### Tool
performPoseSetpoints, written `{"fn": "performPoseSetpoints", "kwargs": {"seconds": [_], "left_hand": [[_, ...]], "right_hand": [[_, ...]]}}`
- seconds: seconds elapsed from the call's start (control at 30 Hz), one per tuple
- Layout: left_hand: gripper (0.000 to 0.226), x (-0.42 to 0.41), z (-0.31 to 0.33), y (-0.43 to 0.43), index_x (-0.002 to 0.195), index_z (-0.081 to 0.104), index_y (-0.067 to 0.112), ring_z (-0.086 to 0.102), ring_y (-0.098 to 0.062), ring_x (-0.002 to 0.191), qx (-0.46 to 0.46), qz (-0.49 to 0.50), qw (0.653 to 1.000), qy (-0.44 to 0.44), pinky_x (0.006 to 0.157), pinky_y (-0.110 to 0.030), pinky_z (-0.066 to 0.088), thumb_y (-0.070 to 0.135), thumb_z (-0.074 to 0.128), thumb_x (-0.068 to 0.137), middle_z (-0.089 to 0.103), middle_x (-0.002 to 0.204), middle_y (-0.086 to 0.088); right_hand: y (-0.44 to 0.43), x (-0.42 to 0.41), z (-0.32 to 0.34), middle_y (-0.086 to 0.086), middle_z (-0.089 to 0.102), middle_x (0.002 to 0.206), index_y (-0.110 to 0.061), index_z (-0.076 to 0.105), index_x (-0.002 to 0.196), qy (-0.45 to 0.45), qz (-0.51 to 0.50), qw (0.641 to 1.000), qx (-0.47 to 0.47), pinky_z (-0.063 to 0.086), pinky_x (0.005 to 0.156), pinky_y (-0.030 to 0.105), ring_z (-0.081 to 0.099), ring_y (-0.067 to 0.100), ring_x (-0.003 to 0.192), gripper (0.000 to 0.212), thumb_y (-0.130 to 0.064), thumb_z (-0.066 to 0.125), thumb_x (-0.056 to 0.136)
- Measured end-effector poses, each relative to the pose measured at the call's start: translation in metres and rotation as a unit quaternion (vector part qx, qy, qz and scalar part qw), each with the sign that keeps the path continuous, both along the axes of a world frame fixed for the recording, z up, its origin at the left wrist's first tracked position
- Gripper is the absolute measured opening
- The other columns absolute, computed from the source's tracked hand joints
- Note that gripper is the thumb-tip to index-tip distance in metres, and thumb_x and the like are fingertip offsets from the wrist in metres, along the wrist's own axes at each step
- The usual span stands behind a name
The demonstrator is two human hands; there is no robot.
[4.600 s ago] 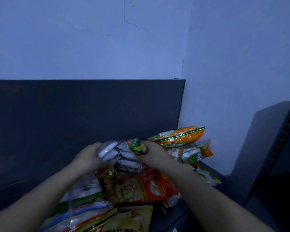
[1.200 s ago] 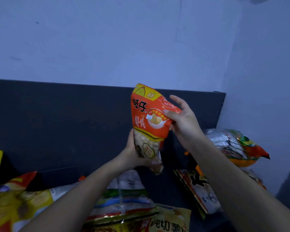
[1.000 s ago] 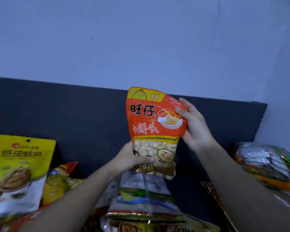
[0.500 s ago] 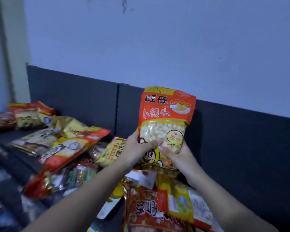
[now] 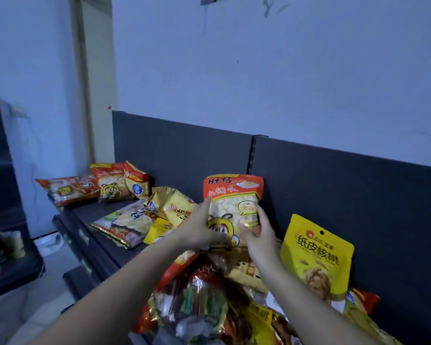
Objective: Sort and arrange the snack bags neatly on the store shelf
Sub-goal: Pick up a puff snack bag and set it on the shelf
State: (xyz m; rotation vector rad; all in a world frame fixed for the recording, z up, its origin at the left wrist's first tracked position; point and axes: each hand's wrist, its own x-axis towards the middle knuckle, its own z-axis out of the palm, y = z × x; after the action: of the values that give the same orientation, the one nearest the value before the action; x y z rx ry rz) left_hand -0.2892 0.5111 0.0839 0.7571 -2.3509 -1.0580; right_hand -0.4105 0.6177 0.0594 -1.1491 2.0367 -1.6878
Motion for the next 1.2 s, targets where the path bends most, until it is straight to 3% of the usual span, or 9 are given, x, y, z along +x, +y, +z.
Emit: {"fn": "performPoseSetpoints", "kwargs": {"seconds": [0.07, 0.13, 0.23, 0.3, 0.6, 0.87, 0.97, 1.1, 1.2], "left_hand": [[0.088, 0.003, -0.021, -0.017, 0.147, 0.019, 0.026, 0.024, -0.029, 0.14, -0.144, 0.049, 0.969, -0.195, 0.113, -0.044, 0.024, 0.057, 0.064, 0.078, 0.024, 0.153, -0.002], [0.098, 0.007, -0.044, -0.027, 0.151, 0.007, 0.026, 0.011, -0.031, 0.145, -0.175, 0.07, 0.934, -0.302, 0.114, -0.05, 0.012, 0.081, 0.037, 0.076, 0.01, 0.159, -0.004], [0.139, 0.006, -0.065, -0.046, 0.15, -0.009, 0.03, 0.001, -0.03, 0.146, -0.182, 0.054, 0.93, -0.316, 0.115, -0.051, 0.004, 0.098, -0.016, 0.029, -0.001, 0.16, -0.005], [0.147, 0.001, -0.069, -0.063, 0.149, -0.011, 0.031, 0.0, -0.029, 0.146, -0.183, 0.038, 0.93, -0.317, 0.115, -0.051, 0.004, 0.096, -0.022, 0.018, -0.003, 0.16, -0.005], [0.134, -0.009, -0.079, -0.088, 0.148, -0.013, 0.035, -0.001, -0.028, 0.147, -0.202, 0.019, 0.927, -0.314, 0.115, -0.052, 0.001, 0.097, -0.018, 0.03, -0.005, 0.159, -0.003], [0.139, 0.003, -0.073, -0.056, 0.152, 0.002, 0.026, 0.002, -0.023, 0.147, -0.204, 0.05, 0.934, -0.288, 0.117, -0.05, -0.004, 0.097, -0.006, 0.032, 0.005, 0.16, -0.004], [0.12, 0.01, -0.068, -0.032, 0.151, 0.009, 0.021, 0.005, -0.022, 0.147, -0.22, 0.067, 0.945, -0.231, 0.117, -0.046, 0.0, 0.088, 0.007, 0.052, 0.01, 0.159, -0.004], [0.098, 0.0, -0.07, 0.018, 0.138, 0.038, 0.016, 0.035, -0.018, 0.129, -0.241, 0.033, 0.966, -0.087, 0.105, -0.03, 0.026, 0.079, 0.022, 0.065, 0.04, 0.139, 0.001], [0.075, -0.018, -0.084, 0.061, 0.135, 0.037, 0.015, 0.041, -0.018, 0.117, -0.13, 0.028, 0.991, -0.019, 0.094, -0.024, 0.037, 0.062, 0.055, 0.08, 0.042, 0.125, 0.001]], "right_hand": [[-0.019, -0.004, -0.011, 0.001, 0.049, 0.137, -0.034, 0.016, 0.149, 0.113, 0.015, 0.99, 0.087, 0.042, 0.099, 0.04, 0.049, 0.024, 0.123, 0.064, -0.028, 0.051, 0.096], [-0.033, -0.008, -0.019, 0.007, 0.047, 0.137, -0.032, 0.005, 0.15, 0.207, 0.021, 0.959, 0.193, 0.039, 0.101, 0.04, 0.044, 0.027, 0.125, 0.067, -0.036, 0.045, 0.097], [-0.049, -0.014, -0.021, 0.005, 0.035, 0.146, -0.027, 0.0, 0.151, 0.285, -0.006, 0.913, 0.291, 0.025, 0.108, 0.04, 0.03, 0.027, 0.135, 0.067, -0.048, 0.035, 0.097], [-0.059, -0.017, -0.021, 0.005, 0.03, 0.15, -0.025, 0.0, 0.151, 0.303, -0.01, 0.9, 0.313, 0.024, 0.109, 0.041, 0.027, 0.027, 0.137, 0.066, -0.05, 0.031, 0.097], [-0.078, -0.025, -0.028, 0.009, 0.028, 0.15, -0.024, 0.005, 0.151, 0.318, -0.013, 0.867, 0.383, 0.027, 0.106, 0.042, 0.031, 0.031, 0.134, 0.061, -0.049, 0.025, 0.099], [-0.042, 0.0, 0.002, -0.012, 0.023, 0.151, -0.025, 0.026, 0.147, 0.225, 0.103, 0.963, 0.105, 0.032, 0.11, 0.029, 0.03, 0.008, 0.136, 0.052, -0.03, 0.045, 0.099], [-0.019, 0.0, 0.017, -0.011, 0.028, 0.15, -0.022, 0.033, 0.144, 0.316, 0.125, 0.938, 0.069, 0.022, 0.114, 0.022, 0.025, 0.004, 0.137, 0.048, -0.024, 0.046, 0.098], [0.024, -0.027, 0.005, 0.002, 0.036, 0.149, -0.02, 0.044, 0.137, 0.574, 0.009, 0.806, 0.142, 0.006, 0.119, 0.036, 0.026, 0.022, 0.142, 0.058, -0.035, 0.063, 0.084], [0.061, -0.04, -0.014, 0.008, 0.016, 0.157, -0.016, 0.027, 0.147, 0.527, -0.088, 0.815, 0.223, 0.007, 0.116, 0.046, 0.011, 0.028, 0.146, 0.088, -0.053, 0.066, 0.077]]}}
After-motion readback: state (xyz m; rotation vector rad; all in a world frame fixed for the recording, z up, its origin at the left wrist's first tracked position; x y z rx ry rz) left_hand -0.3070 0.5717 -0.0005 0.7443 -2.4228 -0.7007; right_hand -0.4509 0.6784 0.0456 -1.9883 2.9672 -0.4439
